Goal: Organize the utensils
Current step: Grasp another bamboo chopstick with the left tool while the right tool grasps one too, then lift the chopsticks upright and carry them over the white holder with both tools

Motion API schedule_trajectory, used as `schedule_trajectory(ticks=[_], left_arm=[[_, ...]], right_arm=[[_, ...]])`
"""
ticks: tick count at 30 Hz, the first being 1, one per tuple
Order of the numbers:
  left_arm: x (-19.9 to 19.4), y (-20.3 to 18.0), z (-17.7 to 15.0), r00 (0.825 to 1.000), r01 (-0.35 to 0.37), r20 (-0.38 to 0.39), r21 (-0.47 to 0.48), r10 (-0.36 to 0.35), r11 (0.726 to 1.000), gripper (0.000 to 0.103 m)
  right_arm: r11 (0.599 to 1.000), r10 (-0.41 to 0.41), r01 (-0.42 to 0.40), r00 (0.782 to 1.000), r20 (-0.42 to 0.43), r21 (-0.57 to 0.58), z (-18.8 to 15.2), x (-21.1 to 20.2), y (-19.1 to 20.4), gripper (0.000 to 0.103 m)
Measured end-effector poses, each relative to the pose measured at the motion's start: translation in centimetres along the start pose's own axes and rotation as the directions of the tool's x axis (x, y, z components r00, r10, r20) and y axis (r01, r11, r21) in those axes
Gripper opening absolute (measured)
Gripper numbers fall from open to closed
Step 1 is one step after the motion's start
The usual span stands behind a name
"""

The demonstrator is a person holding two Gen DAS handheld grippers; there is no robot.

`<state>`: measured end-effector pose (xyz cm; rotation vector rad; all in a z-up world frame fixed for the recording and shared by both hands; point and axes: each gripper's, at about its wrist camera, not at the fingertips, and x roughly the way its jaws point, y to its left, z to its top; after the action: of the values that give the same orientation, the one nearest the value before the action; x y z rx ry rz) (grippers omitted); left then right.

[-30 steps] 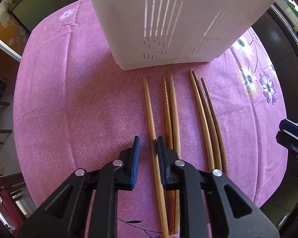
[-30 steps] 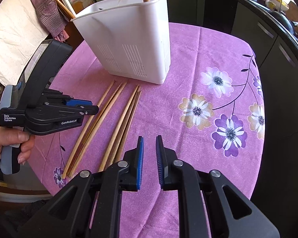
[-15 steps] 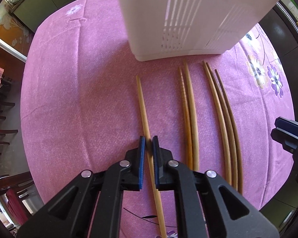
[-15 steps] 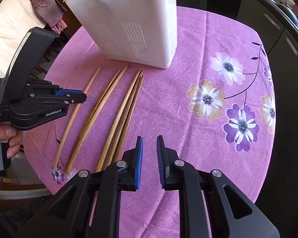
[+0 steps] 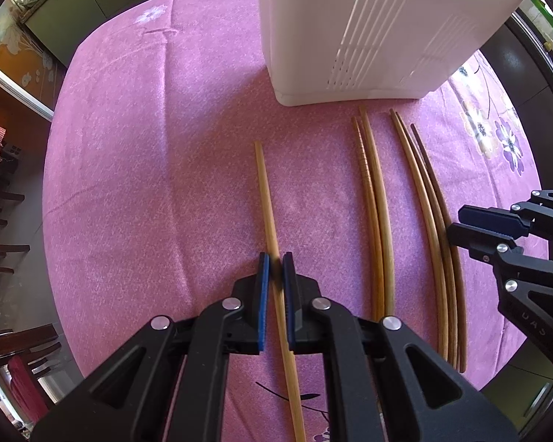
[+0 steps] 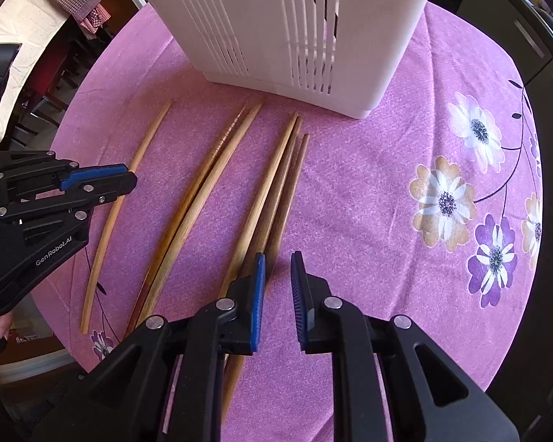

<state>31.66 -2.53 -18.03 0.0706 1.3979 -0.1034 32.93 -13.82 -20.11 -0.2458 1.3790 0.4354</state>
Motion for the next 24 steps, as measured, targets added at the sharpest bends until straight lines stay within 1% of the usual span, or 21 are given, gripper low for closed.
schedule_trajectory(ticks=[5,7,9,10,12,15,20,24], left_arm=[[-0.3,0.6,0.0,1.0,0.009,-0.007,0.004,-0.009,1.0,0.008],[-0.2,0.9,0.3,1.0,0.016,-0.015,-0.002,-0.016,1.0,0.008],[-0.2,1.2,0.6,1.0,0.017,-0.021,-0.004,-0.017,1.0,0.008],[-0.2,1.4,0.6,1.0,0.015,-0.022,-0.004,-0.015,1.0,0.008],[-0.2,1.6,0.7,1.0,0.007,-0.025,0.0,-0.007,1.0,0.01],[-0.2,1.7,0.9,0.999,-0.001,-0.032,0.009,0.001,1.0,0.01],[-0.2,1.6,1.2,0.999,-0.001,-0.034,0.014,0.002,1.0,0.007],[-0.5,1.2,1.0,1.0,-0.003,-0.015,0.01,0.003,1.0,0.007]], right_arm=[[1.0,-0.025,0.025,0.999,-0.025,-0.001,0.7,0.8,0.7,0.015],[0.999,-0.035,0.035,0.999,-0.025,-0.009,1.0,1.2,2.0,0.019],[0.999,-0.05,0.049,0.999,-0.023,-0.018,1.1,1.1,2.8,0.019],[0.998,-0.057,0.056,0.998,-0.023,-0.024,1.2,1.4,3.0,0.018],[0.997,-0.073,0.072,0.997,-0.019,-0.032,1.2,1.5,3.1,0.012],[0.997,-0.062,0.062,0.998,-0.013,-0.035,1.2,1.6,3.2,0.008],[0.997,-0.063,0.064,0.998,0.02,-0.05,0.2,0.8,2.8,0.007],[0.998,-0.047,0.051,0.994,0.098,-0.044,-0.6,-2.1,1.7,0.007]])
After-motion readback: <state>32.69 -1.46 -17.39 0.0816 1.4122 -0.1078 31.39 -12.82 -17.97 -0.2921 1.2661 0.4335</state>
